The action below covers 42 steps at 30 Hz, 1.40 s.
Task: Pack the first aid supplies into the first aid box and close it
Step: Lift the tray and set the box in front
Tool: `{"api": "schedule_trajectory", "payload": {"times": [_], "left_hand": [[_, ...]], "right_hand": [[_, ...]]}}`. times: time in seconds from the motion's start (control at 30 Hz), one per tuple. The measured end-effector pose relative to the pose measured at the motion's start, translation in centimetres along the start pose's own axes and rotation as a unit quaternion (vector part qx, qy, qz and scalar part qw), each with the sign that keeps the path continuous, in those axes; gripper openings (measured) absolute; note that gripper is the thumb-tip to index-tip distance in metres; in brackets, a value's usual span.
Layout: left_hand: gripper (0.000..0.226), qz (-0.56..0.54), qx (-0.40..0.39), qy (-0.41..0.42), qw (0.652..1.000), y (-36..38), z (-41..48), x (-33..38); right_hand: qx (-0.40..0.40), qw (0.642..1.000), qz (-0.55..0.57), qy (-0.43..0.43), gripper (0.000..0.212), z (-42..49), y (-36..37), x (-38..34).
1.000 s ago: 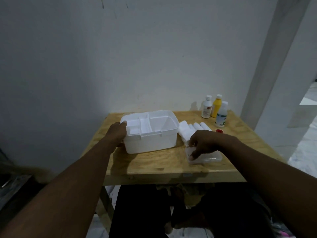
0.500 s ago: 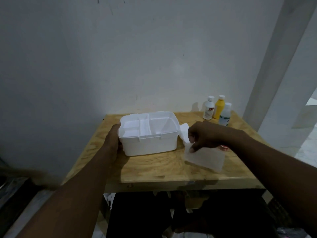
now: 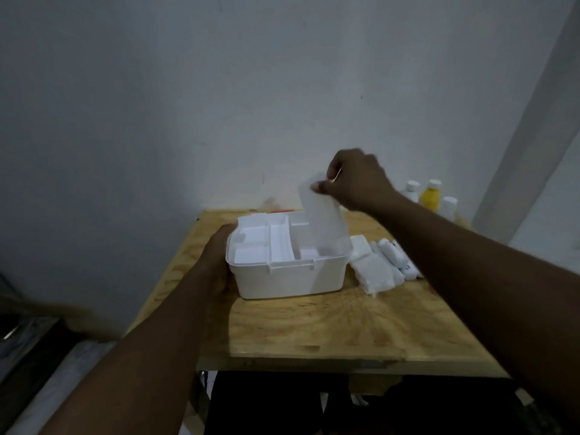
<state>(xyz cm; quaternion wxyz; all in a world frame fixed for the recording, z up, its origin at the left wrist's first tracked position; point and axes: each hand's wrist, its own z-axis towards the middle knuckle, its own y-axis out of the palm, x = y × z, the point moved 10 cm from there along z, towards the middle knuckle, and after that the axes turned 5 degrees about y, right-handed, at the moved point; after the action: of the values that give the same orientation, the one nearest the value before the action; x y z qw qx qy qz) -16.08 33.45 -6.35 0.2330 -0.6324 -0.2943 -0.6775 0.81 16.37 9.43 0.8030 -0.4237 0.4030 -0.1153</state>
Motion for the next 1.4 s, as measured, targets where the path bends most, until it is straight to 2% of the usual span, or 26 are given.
{"api": "schedule_trajectory", "payload": {"times": [0.13,0.23,0.33,0.43,0.63,0.73,0.9,0.97,1.07,1.13,1.23,1.4], "left_hand": [[0.032,-0.064,-0.008,-0.027,0.998,-0.4,-0.3,-2.3],[0.046,-0.092,0.012,-0.066,0.993,-1.4,0.2,-3.7],[0.053,-0.094,0.019,-0.072,0.993,-1.7,0.6,-4.1],[0.052,-0.089,0.024,-0.065,0.994,-2.0,1.0,-4.2],[0.043,-0.048,0.04,-0.05,0.997,-2.4,1.4,-4.0],[0.04,-0.042,0.044,-0.052,0.997,-2.3,1.2,-3.8],[0.045,-0.053,0.059,-0.074,0.994,-2.5,1.1,-4.3],[0.048,-0.04,0.058,-0.069,0.995,-2.6,1.3,-4.4],[0.049,-0.028,0.051,-0.056,0.997,-2.6,1.5,-4.3],[0.053,-0.021,0.049,-0.06,0.997,-2.7,1.7,-4.5],[0.056,-0.012,0.04,-0.059,0.997,-2.8,1.9,-4.6],[0.051,0.011,0.051,-0.039,0.998,-3.0,2.2,-4.2]], "right_hand": [[-0.044,0.995,-0.078,0.042,0.045,-0.1,5.9,0.9],[-0.096,0.987,-0.116,0.053,0.043,-0.7,8.9,1.1],[-0.125,0.98,-0.144,0.046,0.042,-1.4,10.6,1.1],[-0.149,0.974,-0.167,0.048,0.039,-1.6,11.7,1.3],[-0.179,0.96,-0.212,0.038,0.021,-2.4,12.3,1.2],[-0.22,0.955,-0.169,0.108,0.012,-2.9,11.6,1.4],[-0.291,0.924,-0.085,0.234,0.032,-4.1,11.6,2.1],[-0.298,0.911,-0.031,0.283,0.049,-4.3,12.4,3.1],[-0.288,0.889,0.115,0.337,0.083,-4.6,13.5,3.7],[-0.283,0.874,0.196,0.342,0.092,-4.7,14.1,3.2],[-0.291,0.863,0.245,0.332,0.096,-4.8,15.3,2.6],[-0.312,0.847,0.3,0.308,0.084,-4.8,16.8,1.3]]}}
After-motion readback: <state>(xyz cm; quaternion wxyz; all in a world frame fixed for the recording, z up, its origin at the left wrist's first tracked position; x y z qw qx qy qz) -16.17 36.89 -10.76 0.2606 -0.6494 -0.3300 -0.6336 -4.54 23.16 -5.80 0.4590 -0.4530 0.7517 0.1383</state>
